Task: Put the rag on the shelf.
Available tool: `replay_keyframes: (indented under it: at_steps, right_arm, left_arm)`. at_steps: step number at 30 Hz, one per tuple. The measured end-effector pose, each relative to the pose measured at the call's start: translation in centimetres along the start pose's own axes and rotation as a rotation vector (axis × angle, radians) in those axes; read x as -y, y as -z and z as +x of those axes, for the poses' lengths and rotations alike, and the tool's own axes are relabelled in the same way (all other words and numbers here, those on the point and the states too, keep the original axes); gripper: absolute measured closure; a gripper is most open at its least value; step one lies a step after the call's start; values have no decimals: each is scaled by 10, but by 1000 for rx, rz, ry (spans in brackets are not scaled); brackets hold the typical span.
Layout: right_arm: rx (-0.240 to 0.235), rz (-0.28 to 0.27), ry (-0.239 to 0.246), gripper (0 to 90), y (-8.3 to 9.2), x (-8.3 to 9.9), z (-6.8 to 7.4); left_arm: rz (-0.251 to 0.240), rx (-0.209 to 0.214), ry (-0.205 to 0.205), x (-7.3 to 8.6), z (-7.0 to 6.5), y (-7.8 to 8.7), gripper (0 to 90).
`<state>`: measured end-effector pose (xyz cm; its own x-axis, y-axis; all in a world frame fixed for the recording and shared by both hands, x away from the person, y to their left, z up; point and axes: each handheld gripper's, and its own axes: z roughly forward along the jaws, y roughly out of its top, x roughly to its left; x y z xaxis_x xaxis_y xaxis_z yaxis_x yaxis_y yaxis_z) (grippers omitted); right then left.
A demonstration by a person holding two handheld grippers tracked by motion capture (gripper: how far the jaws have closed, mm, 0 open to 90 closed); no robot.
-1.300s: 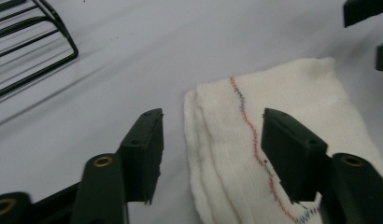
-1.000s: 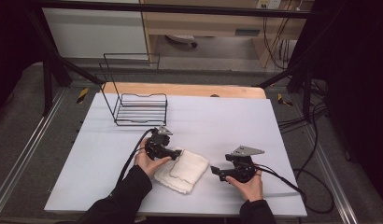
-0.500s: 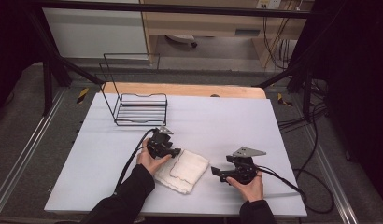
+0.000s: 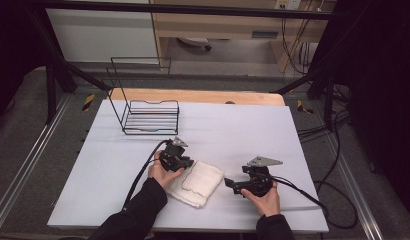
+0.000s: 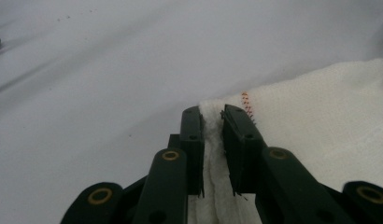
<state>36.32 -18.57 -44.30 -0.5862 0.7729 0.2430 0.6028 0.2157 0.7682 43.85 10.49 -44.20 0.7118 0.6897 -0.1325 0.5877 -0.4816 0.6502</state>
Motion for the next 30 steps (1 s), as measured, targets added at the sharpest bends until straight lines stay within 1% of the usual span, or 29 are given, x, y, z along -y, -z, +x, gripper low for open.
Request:
replay_keyframes:
  at_steps: [1,2,4,6,8,10,11,12,14,16,17,22,25,26,27,28,29,30]
  right_arm:
    - [15,8,-18,108,-2,-1,1]
    - [20,12,-23,123,-4,-1,2]
    - [7,12,-28,163,-8,-2,3]
    - [17,14,-31,191,-13,-4,6]
    - [12,11,-43,248,-18,-6,9]
    - [17,14,-50,303,-23,-7,12]
    - [28,18,-45,325,-26,-7,13]
    - [41,24,-52,340,-29,-7,14]
    - [50,29,-58,390,-34,-6,15]
    - [56,36,-74,439,-37,-5,17]
    - [58,30,-79,470,-37,-5,17]
    - [46,38,-134,593,-38,-5,19]
    - [34,49,-163,658,-38,-5,20]
    - [31,51,-178,672,-38,-5,20]
    - [31,51,-178,672,-38,-5,20]
    - [20,57,-201,711,-39,-5,21]
    - [17,58,-209,726,-39,-5,21]
    - [11,61,-219,741,-39,-5,21]
  left_arm:
    - [0,-4,-6,0,-1,0,784]
    - [-3,-6,-4,0,-1,0,787]
    - [-3,-6,-3,0,-2,0,790]
    - [-1,-2,-4,0,-1,0,790]
    - [-1,2,-5,0,0,0,790]
    - [-4,-1,-15,1,-1,-1,789]
    - [-3,-2,-19,1,-1,0,789]
    - [-4,-1,-18,1,-1,-1,788]
    - [-4,1,-15,1,0,-1,787]
    - [-2,2,-16,0,0,-1,786]
    - [-2,0,-15,0,-1,-1,786]
    - [-1,-6,-31,0,-1,-1,786]
    - [-2,-5,-28,0,-1,-1,788]
    - [-2,-6,-27,0,-1,-1,788]
    - [-2,-6,-27,0,-1,-1,789]
    - [-3,-3,-23,0,-1,-1,790]
    - [-4,4,-14,0,0,0,794]
    - [-5,6,-14,0,0,0,797]
